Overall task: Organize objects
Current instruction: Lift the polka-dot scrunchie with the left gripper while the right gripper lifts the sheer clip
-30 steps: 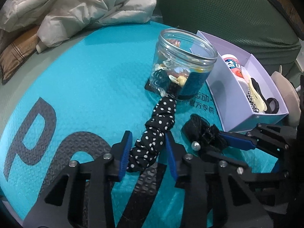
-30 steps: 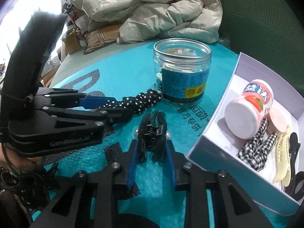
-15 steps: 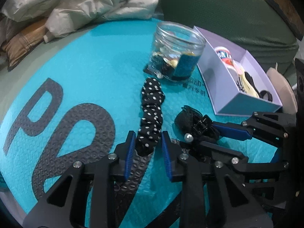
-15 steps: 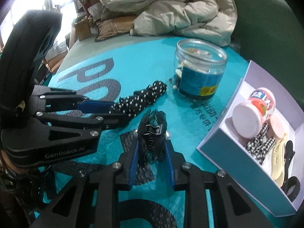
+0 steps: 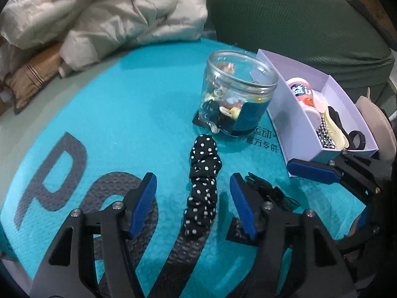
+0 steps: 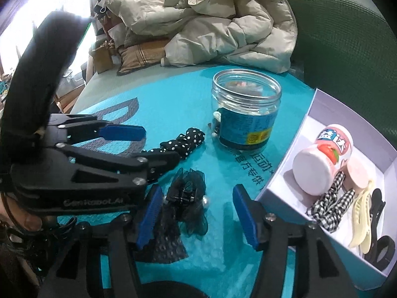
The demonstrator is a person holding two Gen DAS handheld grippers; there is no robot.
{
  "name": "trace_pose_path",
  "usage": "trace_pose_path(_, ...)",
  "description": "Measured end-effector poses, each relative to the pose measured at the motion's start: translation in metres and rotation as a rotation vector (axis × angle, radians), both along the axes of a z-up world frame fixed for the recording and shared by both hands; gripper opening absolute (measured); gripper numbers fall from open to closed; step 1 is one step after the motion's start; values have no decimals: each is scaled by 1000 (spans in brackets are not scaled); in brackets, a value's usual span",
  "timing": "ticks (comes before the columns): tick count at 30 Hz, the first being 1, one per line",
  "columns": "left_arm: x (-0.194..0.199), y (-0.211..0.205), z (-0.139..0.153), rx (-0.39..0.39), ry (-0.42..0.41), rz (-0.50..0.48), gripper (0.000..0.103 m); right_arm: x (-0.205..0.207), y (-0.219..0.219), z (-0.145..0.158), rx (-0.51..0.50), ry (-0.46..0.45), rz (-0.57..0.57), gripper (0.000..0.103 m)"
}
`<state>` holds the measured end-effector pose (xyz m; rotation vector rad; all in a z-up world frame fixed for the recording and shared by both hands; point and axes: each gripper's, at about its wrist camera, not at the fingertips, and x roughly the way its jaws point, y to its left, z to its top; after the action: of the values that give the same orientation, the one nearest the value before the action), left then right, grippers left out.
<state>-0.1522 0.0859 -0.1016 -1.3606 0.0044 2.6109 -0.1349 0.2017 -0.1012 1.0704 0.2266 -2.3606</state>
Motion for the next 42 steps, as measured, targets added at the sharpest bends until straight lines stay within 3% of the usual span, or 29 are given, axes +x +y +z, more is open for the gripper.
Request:
trace_pose_path(4,-9,0,-6,-20,-11,7,60,-1,-6,0,-4,16,19,60)
trace_pose_path(9,-14,6,-15,-29,-49,-26,60,-6,-7,-5,-12,-37,30,60)
trace_pose_path(10,-15,8,-18,-39,-60,-25,60,-7,-7,-7,-7,-51,26,58)
trace_pose_path(11,-15,9,-18,-49,-56,-22,60,-9,-6,-9,1,-62,16,50)
trace_pose_path(12,-15,11,-19,-55,-50,-25,56,-11,-5,-12,7,-77,4,43)
trace_pose_path(16,-12,17,-18,-70,-36,-51,24,-11,-2,-11,18,-69,6,43)
trace_pose_path(19,-7,23,-17,-87,-30,-64,17,-8,-4,-11,16,-71,23,43)
trace_pose_path(34,23,-4,-9,-19,-31,34,15,9,-17,8,28,-15,93,43)
trace_pose_path(42,50,-17,9,-36,-2,99,15,28,-32,19,36,15,165,43)
